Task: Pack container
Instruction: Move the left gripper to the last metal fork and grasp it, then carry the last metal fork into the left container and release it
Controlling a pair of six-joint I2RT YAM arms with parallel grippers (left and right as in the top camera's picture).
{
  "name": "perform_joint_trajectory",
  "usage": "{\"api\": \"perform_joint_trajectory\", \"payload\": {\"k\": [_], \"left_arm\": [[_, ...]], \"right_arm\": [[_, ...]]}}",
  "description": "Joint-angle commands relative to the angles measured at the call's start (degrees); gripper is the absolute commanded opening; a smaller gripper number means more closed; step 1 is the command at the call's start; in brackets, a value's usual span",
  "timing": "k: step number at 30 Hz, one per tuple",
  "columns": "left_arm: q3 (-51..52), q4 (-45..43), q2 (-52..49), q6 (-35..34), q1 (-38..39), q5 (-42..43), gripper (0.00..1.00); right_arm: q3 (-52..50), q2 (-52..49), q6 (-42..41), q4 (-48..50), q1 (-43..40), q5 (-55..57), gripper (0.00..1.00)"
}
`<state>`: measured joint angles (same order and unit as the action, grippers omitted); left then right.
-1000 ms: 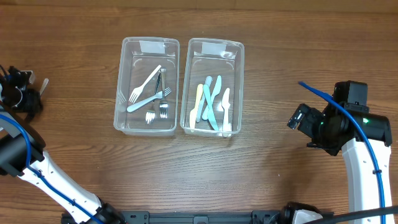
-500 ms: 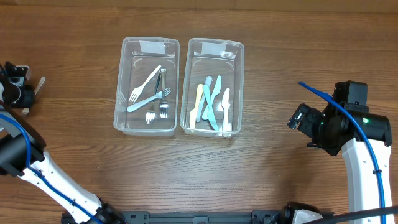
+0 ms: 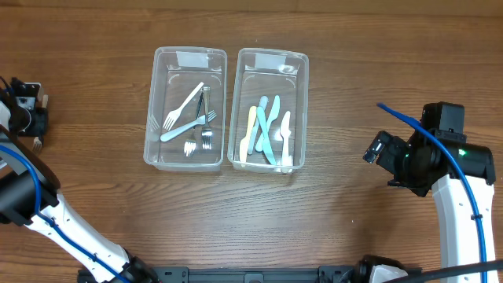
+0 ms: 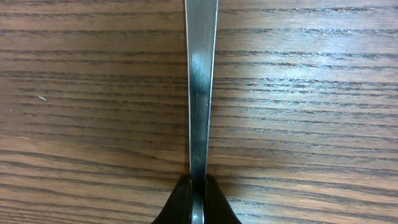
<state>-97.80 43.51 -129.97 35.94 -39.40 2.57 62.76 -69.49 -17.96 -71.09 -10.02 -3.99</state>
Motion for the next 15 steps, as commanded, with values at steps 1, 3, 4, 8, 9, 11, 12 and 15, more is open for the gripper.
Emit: {"api": "perform_joint_trajectory", "payload": {"k": [1,3,4,8,9,11,12,15], "left_arm": [[3.9,2.7,-4.5,-0.5,0.8,0.6,0.04],[3.8,3.5,-3.5,-2.4,0.8,0.5,0.04],[3.8,3.9,-2.5,-3.1,0.9,0.5,0.04],[3.8,4.5,4.7,-5.4,2.0,0.7,0.04],[3.8,4.6,7.3,-6.3,2.5,1.2,0.04],[3.8,4.9,12.9,-8.0,3.9,2.0,0.04],[3.8,5.4,15.2,-8.5,4.7,2.0,0.04],[3.8,7.3,24.2,-9.5,9.7,1.9,0.04]], "right_arm": [[0.2,-0.1,0.4,0.3,0.3,0.9,1.00],[0.2,-0.1,0.4,0.5,0.3,0.9,1.00],[0.2,-0.1,0.4,0.9,0.3,0.9,1.00],[0.2,-0.1,0.3,2.0,0.3,0.9,1.00],[0.2,-0.1,0.2,2.0,0.3,0.9,1.00],[0.2,-0.1,0.2,2.0,0.3,0.9,1.00],[0.2,-0.1,0.2,2.0,0.3,0.9,1.00],[0.2,-0.1,0.2,2.0,0.3,0.8,1.00]]}}
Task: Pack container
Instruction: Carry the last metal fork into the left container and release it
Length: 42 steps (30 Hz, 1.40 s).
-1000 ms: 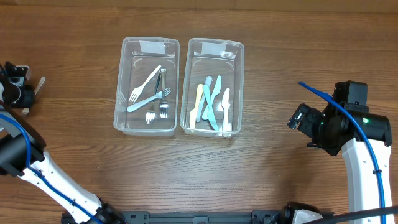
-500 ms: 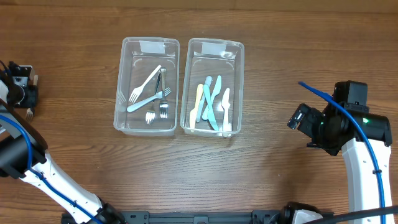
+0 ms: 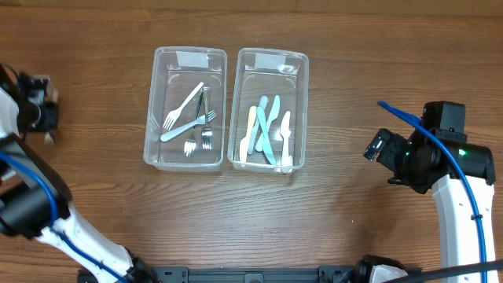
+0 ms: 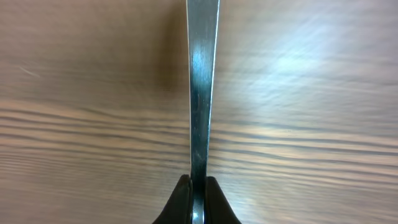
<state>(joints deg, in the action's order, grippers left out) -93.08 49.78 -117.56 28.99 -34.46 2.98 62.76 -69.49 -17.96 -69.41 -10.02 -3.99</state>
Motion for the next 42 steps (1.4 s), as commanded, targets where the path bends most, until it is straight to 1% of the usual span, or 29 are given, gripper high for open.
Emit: {"api": "perform_joint_trajectory", "payload": {"k": [1,6,10,12,13,14,16,18,19,21,26,30,31,32,34,38,39,40,42], "left_arm": [[-0.9,1.7,14.0,-3.4,6.5,1.2,0.04],[-0.9,5.6,22.8,-9.9,18.2,0.1,0.04],[-0.9,10.1,25.8,-15.7,29.8,-5.6,0.04],[-0.9,11.8,26.0,-19.5,35.3,-6.4,0.04],[-0.9,12.2,25.9,-22.0,37.6,-6.4,0.04],[-0.8,12.4,25.7,-27.0,40.8,-6.3,0.04],[-0.8,12.0,24.9,-33.5,43.8,-5.2,0.04],[-0.8,11.7,23.0,-37.7,45.9,-3.8,0.04],[-0.8,11.7,21.8,-38.4,46.6,-3.5,0.04],[-0.8,11.8,17.3,-38.5,47.9,-2.9,0.04],[-0.8,11.5,5.7,-38.2,48.0,-2.2,0.04],[-0.8,10.9,-0.4,-38.0,48.0,-1.4,0.04],[-0.8,10.7,-1.0,-37.7,48.0,-1.4,0.07],[-0.8,10.1,-1.3,-36.9,48.0,-1.5,0.42],[-0.8,9.5,-1.0,-36.7,48.0,-1.5,0.58],[-1.9,9.2,1.4,-34.0,48.0,-1.5,0.69],[-2.4,9.5,3.0,-33.0,48.0,-1.5,0.75],[-2.8,9.6,5.2,-31.5,48.0,-1.6,0.84],[-3.1,8.8,10.6,-29.0,48.0,-2.6,0.96]], "right_arm": [[0.2,-0.1,0.1,0.3,0.3,0.8,1.00],[0.2,-0.1,0.0,-0.3,0.3,0.2,1.00],[0.2,-0.1,0.0,-0.8,0.3,-0.1,1.00],[0.2,-0.1,0.0,-0.8,0.3,-0.2,1.00],[0.2,-0.1,0.0,-0.7,0.3,-0.2,1.00],[0.2,-0.1,0.0,-0.7,0.3,-0.2,1.00],[0.2,-0.1,0.0,-0.8,0.3,-0.2,1.00],[0.2,-0.1,0.0,-0.8,0.3,-0.2,1.00],[0.2,-0.1,0.0,-0.8,0.3,-0.2,1.00],[0.2,-0.1,0.0,-0.8,0.3,-0.2,1.00],[0.2,-0.1,0.0,-0.7,0.3,-0.2,1.00],[0.2,-0.1,0.0,-0.7,0.3,-0.2,1.00],[0.2,-0.1,0.0,-0.7,0.3,-0.2,1.00],[0.2,-0.1,0.0,-0.7,0.3,-0.2,1.00],[0.2,-0.1,0.0,-0.7,0.3,-0.2,1.00],[0.2,-0.1,0.0,0.0,0.3,-0.2,1.00],[0.2,-0.1,0.0,0.5,0.3,-0.2,1.00],[0.2,-0.1,0.0,1.4,0.3,-0.2,1.00],[0.4,-0.1,0.0,4.2,0.3,-0.2,1.00]]}}
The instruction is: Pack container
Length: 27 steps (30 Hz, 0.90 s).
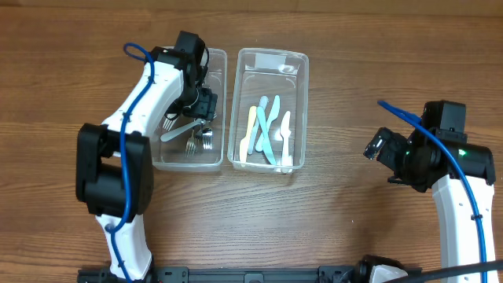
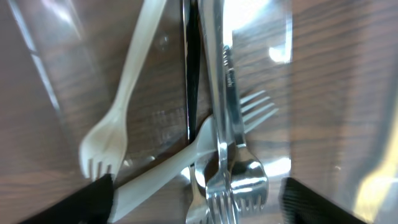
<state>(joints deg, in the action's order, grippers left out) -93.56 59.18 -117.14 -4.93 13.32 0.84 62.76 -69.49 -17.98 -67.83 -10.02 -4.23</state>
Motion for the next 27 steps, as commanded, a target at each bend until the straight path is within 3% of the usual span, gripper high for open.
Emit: {"api": "perform_joint_trajectory", "payload": {"k": [1,7,13,16,18,21,27], "left_arm": [[-2.6,-1.2,13.4,5.6,0.2,-1.7,1.00],[-2.6,-7.3,28.5,6.5,-0.9,-6.3,1.00],[-2.6,-17.3,31.2,6.9,-4.8,-13.0,1.00],[-2.6,-14.6,31.5,16.2,-5.4,-14.2,1.00],[-2.6,-13.0,32.9,13.9,-5.4,-15.1,1.00],[-0.9,-12.2,38.1,12.2,-5.4,-15.0,1.00],[12.4,-13.7,55.1,9.6,-5.4,-15.1,1.00]], "right_arm": [[0.6,-0.1,0.1,4.4,0.3,0.0,1.00],[1.8,-0.1,3.5,21.8,4.1,0.0,1.00],[1.8,-0.1,3.5,40.4,5.4,0.0,1.00],[1.8,0.1,5.1,38.4,5.4,0.3,1.00],[1.8,1.2,9.7,33.8,5.5,1.2,1.00],[1.8,5.0,9.7,30.1,5.5,3.3,1.00],[-0.2,16.4,9.4,24.1,7.1,3.5,1.00]]}}
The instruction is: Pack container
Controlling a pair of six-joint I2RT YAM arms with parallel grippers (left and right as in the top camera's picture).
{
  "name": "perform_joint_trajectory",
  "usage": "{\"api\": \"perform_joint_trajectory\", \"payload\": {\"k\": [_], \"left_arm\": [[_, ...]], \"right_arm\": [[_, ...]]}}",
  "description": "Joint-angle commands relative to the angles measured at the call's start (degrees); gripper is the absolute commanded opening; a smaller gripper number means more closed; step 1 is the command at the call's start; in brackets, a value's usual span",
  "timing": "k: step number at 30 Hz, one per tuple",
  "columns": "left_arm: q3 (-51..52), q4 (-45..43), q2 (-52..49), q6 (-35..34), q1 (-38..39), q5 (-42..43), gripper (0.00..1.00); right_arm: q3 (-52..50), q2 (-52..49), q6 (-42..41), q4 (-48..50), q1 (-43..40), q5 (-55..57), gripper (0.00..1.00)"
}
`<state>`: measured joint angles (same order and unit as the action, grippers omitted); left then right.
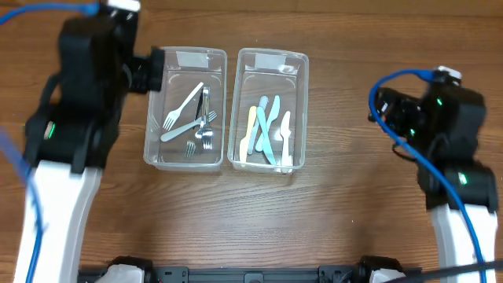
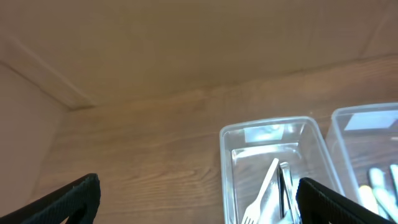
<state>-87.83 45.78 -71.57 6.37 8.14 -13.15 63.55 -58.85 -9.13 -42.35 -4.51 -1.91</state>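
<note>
Two clear plastic containers stand side by side mid-table. The left container (image 1: 191,55) holds several forks (image 1: 189,119), white plastic, pale blue and metal ones. The right container (image 1: 271,56) holds several plastic knives (image 1: 267,130) in blue, yellow and white. My left gripper (image 1: 154,71) is raised high beside the left container's far left corner. In the left wrist view it (image 2: 199,205) is open and empty, looking down on the left container (image 2: 267,132) and a white fork (image 2: 264,193). My right gripper (image 1: 385,106) hangs raised at the right; its jaws are unclear.
The wooden table (image 1: 251,212) reaches a wall at the back, seen in the left wrist view. Both raised arms bulk large at the left and right sides of the overhead view. A blue cable (image 1: 393,79) loops off the right arm.
My left gripper was low inside the left container, open over the forks. Now it is high above the table by that container's far left corner, open and empty. The right arm has also risen.
At first my left gripper was at the table's far left edge, shut on a metal utensil's handle, and it still held it half a second later. Then it stood open inside the left container with metal cutlery lying below. Now both arms are lifted away.
</note>
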Motion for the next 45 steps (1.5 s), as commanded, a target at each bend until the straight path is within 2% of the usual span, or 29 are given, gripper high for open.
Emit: {"api": "perform_joint_trajectory", "payload": {"k": [1,6,10,14,19,26,45], "left_arm": [[10.5,-1.1,13.4,-2.3,-0.2,-1.1,1.00],[27.5,-4.9,33.6,-2.3,1.6,-1.4,1.00],[37.9,-0.7,47.6,-1.9,2.4,-1.4,1.00],[45.0,4.5,55.1,-1.7,2.4,-1.3,1.00],[49.0,6.7,57.0,-1.6,2.4,-1.3,1.00],[49.2,17.0,57.0,-1.6,2.4,-1.2,1.00],[49.2,17.0,57.0,-1.7,2.4,-1.2,1.00]], "right_arm": [[-2.1,8.5,0.6,-2.5,3.0,1.9,1.00],[-11.5,24.1,-0.6,-6.9,11.6,7.7,1.00],[-18.0,34.8,-3.3,-10.9,13.5,7.8,1.00],[-20.9,41.7,-3.5,-12.9,13.5,7.9,1.00],[-22.4,42.3,-3.5,-14.5,13.5,7.9,1.00],[-22.4,42.3,-3.5,-20.0,13.5,7.9,1.00],[-22.4,43.5,-3.5,-21.6,12.6,7.8,1.00]]}}
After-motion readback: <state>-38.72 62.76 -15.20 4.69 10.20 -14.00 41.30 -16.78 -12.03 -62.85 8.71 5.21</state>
